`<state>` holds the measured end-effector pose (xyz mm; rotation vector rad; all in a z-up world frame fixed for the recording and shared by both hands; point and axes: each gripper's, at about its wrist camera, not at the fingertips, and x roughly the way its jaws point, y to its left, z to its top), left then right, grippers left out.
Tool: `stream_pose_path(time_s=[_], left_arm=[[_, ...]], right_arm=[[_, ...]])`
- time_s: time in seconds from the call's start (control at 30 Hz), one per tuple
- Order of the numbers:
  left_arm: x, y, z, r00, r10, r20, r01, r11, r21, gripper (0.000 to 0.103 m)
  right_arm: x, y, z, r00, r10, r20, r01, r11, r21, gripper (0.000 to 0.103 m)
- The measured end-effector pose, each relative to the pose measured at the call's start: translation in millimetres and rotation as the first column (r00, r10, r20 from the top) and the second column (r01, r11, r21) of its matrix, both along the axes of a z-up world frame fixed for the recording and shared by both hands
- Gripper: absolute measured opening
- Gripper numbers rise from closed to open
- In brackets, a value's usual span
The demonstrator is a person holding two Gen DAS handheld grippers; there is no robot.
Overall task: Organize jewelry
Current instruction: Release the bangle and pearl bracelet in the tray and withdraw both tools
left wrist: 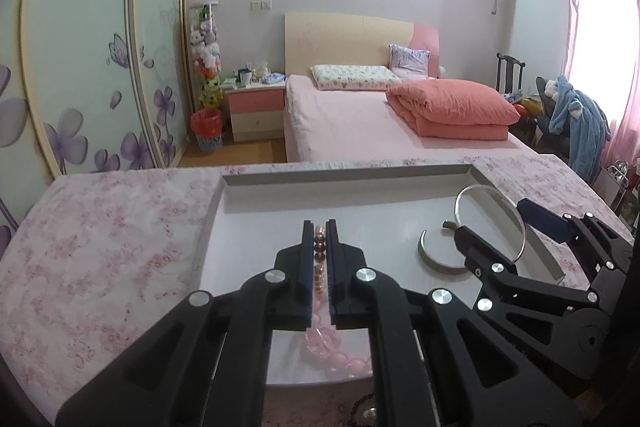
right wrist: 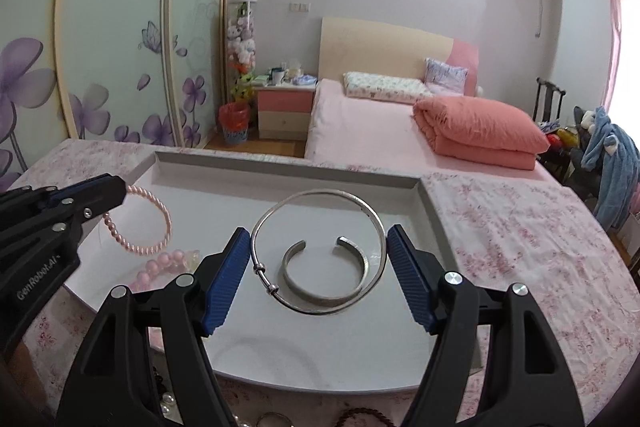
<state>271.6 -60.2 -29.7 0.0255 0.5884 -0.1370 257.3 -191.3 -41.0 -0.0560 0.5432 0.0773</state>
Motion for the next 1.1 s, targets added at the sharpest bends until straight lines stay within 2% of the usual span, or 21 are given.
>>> stream_pose_path(time_s=[0.07, 0.13, 0.5, 0.7, 0.97, 1.1], left_arm=[[2, 2, -2, 1.0, 0.008, -0.011, -0.008, 1.0, -0.004, 0.015], [2, 7, -1, 1.0, 0.016, -0.011, -0.016, 1.0, -0.017, 0.02], [-23, 52, 24, 0.994, 0.109, 0.015, -0.108, 0.99, -0.087, 0.022], [-50, 70, 32, 0.992, 0.125, 0.022, -0.122, 0.988, -0.096, 0.024], [-86, 85, 32, 0.992, 0.125, 0.003, -0.124, 0.987, -0.098, 0.026], [-98, 94, 25, 0.992, 0.125, -0.023, -0.127, 0.987, -0.096, 0.026]], right_arm=[[0, 1, 0, 1.0, 0.007, -0.001, -0.007, 1.0, -0.006, 0.081], [-4, 2, 1, 1.0, 0.013, 0.007, -0.013, 1.0, -0.017, 0.081], [-26, -30, 21, 0.998, -0.046, 0.045, 0.044, 0.998, 0.034, 0.081], [-47, -44, 30, 0.996, -0.067, 0.053, 0.065, 0.997, 0.043, 0.081], [-74, -77, 21, 0.993, -0.119, 0.009, 0.118, 0.991, 0.063, 0.078], [-83, -95, 6, 0.992, -0.115, -0.059, 0.119, 0.99, 0.072, 0.077]])
